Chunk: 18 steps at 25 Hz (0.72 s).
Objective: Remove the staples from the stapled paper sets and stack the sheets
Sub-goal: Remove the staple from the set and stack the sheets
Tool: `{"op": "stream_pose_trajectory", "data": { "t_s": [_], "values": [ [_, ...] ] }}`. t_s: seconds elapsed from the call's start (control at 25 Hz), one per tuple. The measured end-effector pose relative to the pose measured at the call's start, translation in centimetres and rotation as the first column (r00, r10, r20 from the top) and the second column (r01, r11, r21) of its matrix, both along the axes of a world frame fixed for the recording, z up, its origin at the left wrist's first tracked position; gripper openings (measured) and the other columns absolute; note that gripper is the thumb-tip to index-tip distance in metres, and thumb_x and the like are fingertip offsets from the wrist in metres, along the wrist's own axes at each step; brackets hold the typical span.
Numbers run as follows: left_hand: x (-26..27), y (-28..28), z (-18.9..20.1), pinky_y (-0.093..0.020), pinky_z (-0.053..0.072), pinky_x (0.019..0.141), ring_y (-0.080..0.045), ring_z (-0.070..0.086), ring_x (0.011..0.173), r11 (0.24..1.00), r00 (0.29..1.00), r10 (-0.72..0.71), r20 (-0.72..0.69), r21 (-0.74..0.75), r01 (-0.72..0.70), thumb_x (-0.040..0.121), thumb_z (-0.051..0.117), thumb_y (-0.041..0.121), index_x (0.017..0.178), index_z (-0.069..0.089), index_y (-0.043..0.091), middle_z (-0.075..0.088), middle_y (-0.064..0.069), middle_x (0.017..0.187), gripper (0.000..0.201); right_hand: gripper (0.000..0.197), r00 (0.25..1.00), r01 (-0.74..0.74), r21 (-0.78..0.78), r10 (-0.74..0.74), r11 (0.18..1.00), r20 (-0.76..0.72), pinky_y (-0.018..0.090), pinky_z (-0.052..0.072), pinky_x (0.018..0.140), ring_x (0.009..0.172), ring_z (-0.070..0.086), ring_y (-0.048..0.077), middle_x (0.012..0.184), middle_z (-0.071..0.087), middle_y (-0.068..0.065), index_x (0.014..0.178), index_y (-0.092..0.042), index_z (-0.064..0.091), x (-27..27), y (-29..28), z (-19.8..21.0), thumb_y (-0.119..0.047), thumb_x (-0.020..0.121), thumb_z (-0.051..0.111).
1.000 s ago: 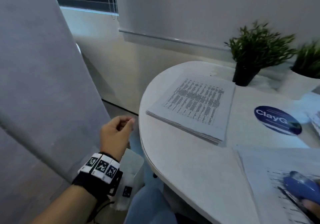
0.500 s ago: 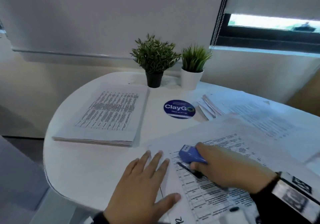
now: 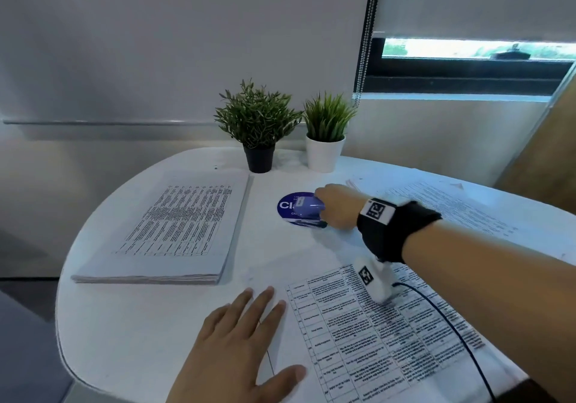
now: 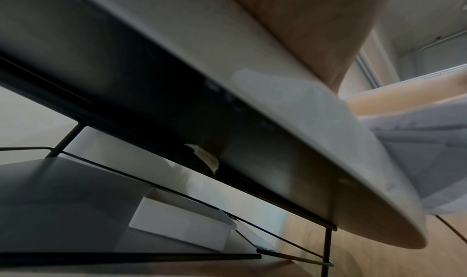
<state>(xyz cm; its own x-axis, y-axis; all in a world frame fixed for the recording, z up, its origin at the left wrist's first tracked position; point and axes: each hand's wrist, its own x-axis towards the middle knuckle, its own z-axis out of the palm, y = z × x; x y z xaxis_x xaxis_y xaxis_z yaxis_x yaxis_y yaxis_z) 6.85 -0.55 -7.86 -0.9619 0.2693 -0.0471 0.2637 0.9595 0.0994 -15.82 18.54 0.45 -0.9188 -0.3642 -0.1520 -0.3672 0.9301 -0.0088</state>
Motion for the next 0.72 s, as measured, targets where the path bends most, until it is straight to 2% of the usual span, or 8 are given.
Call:
{"op": "stream_pose_trajectory", "data": {
  "t_s": [0.16, 0.24, 0.32, 0.4, 0.44, 0.52, 0.64, 0.72],
  "values": [
    [-0.1, 0.0, -0.2, -0.032, 0.029, 0.094, -0.019, 0.059, 0.121, 1.000, 1.000, -0.002, -0.012, -0.026, 0.002, 0.083, 0.027, 0.082, 0.129, 0.061, 0.032, 0.055, 0.008, 0.140, 0.077, 0.036, 0.998, -0.066, 0.012, 0.066, 0.998, 0.017, 0.038, 0.044, 0.094, 0.116, 0.053, 0.032, 0.126, 0.056, 0.012, 0.128, -0.012, 0.053, -1.3, 0.0, -1.3, -0.017, 0.092, 0.052],
    [-0.1, -0.1, -0.3, -0.033, 0.029, 0.095, -0.018, 0.058, 0.122, 1.000, 0.999, 0.000, -0.038, -0.023, -0.001, 0.083, 0.027, 0.082, 0.130, 0.061, 0.032, 0.055, 0.009, 0.140, 0.076, 0.042, 0.991, -0.125, 0.060, 0.128, 0.990, -0.040, 0.041, 0.043, 0.096, 0.120, 0.047, 0.030, 0.126, 0.052, 0.008, 0.133, -0.018, 0.050, -0.7, -0.1, -0.9, -0.024, 0.091, 0.055],
    [-0.1, 0.0, -0.3, -0.033, 0.029, 0.095, -0.018, 0.059, 0.122, 1.000, 0.999, 0.008, -0.050, -0.029, -0.010, 0.083, 0.028, 0.082, 0.130, 0.061, 0.033, 0.054, 0.009, 0.140, 0.076, 0.045, 0.964, -0.239, 0.015, 0.239, 0.971, -0.115, 0.041, 0.044, 0.096, 0.117, 0.047, 0.027, 0.123, 0.053, 0.004, 0.133, -0.022, 0.052, 0.8, -0.5, 0.0, -0.029, 0.088, 0.058],
    [0.0, 0.2, 0.0, -0.033, 0.029, 0.095, -0.017, 0.058, 0.123, 0.999, 0.999, 0.009, -0.031, -0.041, -0.010, 0.083, 0.029, 0.082, 0.131, 0.059, 0.033, 0.053, 0.009, 0.142, 0.075, 0.044, 0.950, -0.311, -0.116, 0.311, 0.943, -0.012, 0.036, 0.046, 0.095, 0.112, 0.054, 0.021, 0.118, 0.058, -0.002, 0.126, -0.023, 0.058, 2.8, -0.9, 0.8, -0.036, 0.085, 0.067],
    [0.0, 0.1, -0.1, -0.033, 0.028, 0.096, -0.017, 0.056, 0.125, 0.999, 0.999, 0.001, -0.036, -0.036, -0.003, 0.083, 0.029, 0.082, 0.132, 0.058, 0.033, 0.052, 0.009, 0.142, 0.075, 0.053, 0.943, -0.295, -0.131, 0.310, 0.946, 0.117, 0.033, 0.046, 0.097, 0.112, 0.055, 0.016, 0.121, 0.058, -0.007, 0.127, -0.025, 0.058, 3.9, -1.0, 1.0, -0.043, 0.080, 0.073],
    [0.0, -0.1, -0.1, -0.033, 0.027, 0.098, -0.017, 0.054, 0.128, 1.000, 0.999, 0.009, -0.032, -0.021, -0.009, 0.084, 0.029, 0.082, 0.134, 0.056, 0.032, 0.050, 0.009, 0.145, 0.076, 0.085, 0.907, -0.267, -0.024, 0.260, 0.963, 0.332, 0.032, 0.041, 0.104, 0.121, 0.050, 0.011, 0.133, 0.051, -0.012, 0.137, -0.028, 0.048, 5.5, -1.0, 1.2, -0.058, 0.065, 0.081],
    [0.3, 0.2, 0.2, -0.029, 0.021, 0.105, -0.016, 0.042, 0.137, 0.999, 0.998, 0.009, -0.055, 0.038, -0.007, 0.085, 0.027, 0.082, 0.141, 0.048, 0.034, 0.038, 0.012, 0.152, 0.077, 0.106, 0.910, -0.260, 0.068, 0.221, 0.963, 0.351, 0.034, 0.040, 0.105, 0.126, 0.045, 0.014, 0.138, 0.043, -0.010, 0.142, -0.027, 0.037, 6.1, -0.7, 1.0, -0.056, 0.054, 0.088],
    [0.1, 0.2, 0.1, -0.024, 0.009, 0.114, -0.013, 0.020, 0.147, 0.998, 0.999, -0.007, -0.053, 0.065, 0.011, 0.084, 0.025, 0.083, 0.148, 0.032, 0.039, 0.016, 0.017, 0.158, 0.078, 0.106, 0.920, -0.245, 0.068, 0.210, 0.967, 0.330, 0.035, 0.042, 0.103, 0.121, 0.046, 0.015, 0.133, 0.044, -0.009, 0.139, -0.027, 0.038, 6.0, -0.8, 0.6, -0.053, 0.051, 0.091]
  ]
}}
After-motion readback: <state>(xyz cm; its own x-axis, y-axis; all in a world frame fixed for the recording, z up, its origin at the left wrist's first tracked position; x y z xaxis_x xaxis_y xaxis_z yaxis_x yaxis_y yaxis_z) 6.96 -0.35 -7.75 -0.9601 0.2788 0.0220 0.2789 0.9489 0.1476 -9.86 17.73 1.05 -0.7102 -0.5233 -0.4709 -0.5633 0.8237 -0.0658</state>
